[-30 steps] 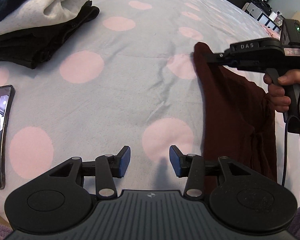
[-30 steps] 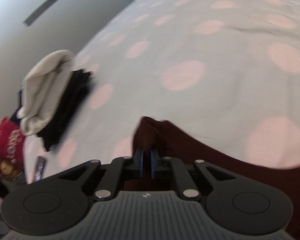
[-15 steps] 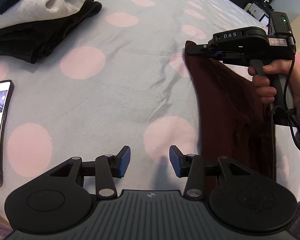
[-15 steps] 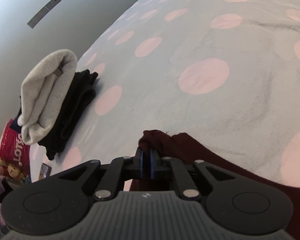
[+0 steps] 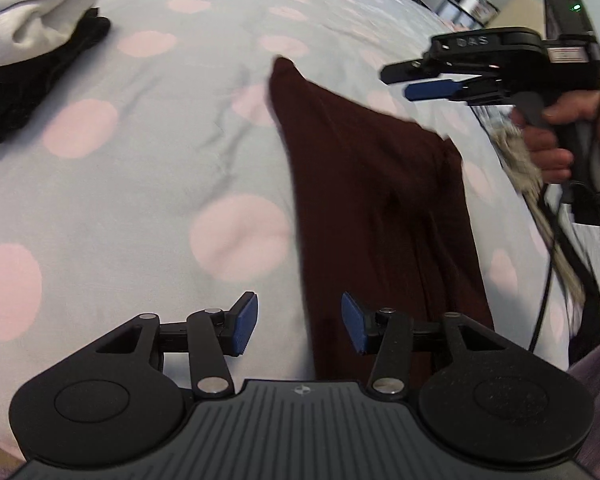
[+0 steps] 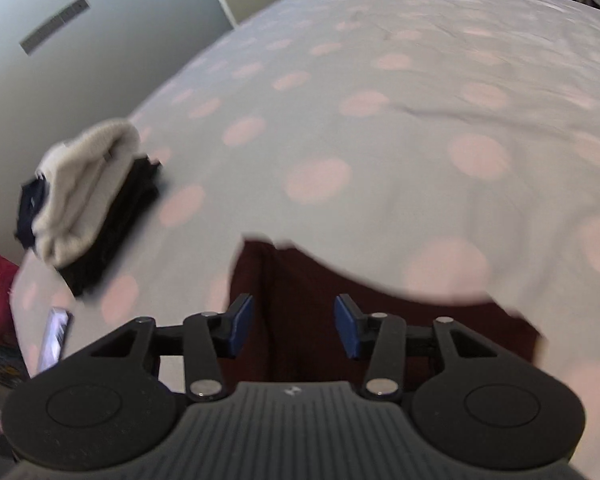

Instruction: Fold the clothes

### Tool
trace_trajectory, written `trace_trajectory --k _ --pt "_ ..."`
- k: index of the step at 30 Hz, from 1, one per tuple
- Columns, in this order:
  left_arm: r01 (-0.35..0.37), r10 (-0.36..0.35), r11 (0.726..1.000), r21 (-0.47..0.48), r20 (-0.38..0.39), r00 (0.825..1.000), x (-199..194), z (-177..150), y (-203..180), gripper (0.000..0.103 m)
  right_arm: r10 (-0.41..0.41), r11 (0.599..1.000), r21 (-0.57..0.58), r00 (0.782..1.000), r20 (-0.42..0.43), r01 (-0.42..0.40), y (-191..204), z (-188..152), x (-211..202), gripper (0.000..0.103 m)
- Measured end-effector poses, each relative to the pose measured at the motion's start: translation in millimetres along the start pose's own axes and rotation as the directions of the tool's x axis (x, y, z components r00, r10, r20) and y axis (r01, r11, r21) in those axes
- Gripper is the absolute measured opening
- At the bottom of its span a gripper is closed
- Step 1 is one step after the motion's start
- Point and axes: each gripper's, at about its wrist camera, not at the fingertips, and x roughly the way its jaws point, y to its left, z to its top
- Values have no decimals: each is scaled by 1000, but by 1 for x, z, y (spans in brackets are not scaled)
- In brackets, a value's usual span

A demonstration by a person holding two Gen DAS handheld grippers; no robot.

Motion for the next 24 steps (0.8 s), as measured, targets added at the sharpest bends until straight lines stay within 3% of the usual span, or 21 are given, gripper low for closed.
trace_trajectory --k 10,16,21,22,23,24 --pt "58 -52 990 126 -48 997 -23 -51 -21 44 48 999 8 998 -42 -47 36 -147 -72 43" --pt "-22 25 992 128 -21 999 -38 -69 -21 44 118 980 170 988 -103 -99 57 -248 -69 43" --pt "-23 25 995 102 -25 999 -43 -78 -16 44 146 968 222 982 -116 -118 65 -289 -60 42" --pt "-22 25 994 107 -22 999 -44 -79 -17 44 156 964 235 981 -117 -125 66 -291 -60 38" --pt "-24 26 993 115 -16 1000 -45 -80 -18 44 166 959 248 979 -118 -133 66 -293 -59 18" --pt "-25 26 992 121 -9 1000 -47 -81 -19 44 177 955 261 977 -117 -142 66 -294 -59 14"
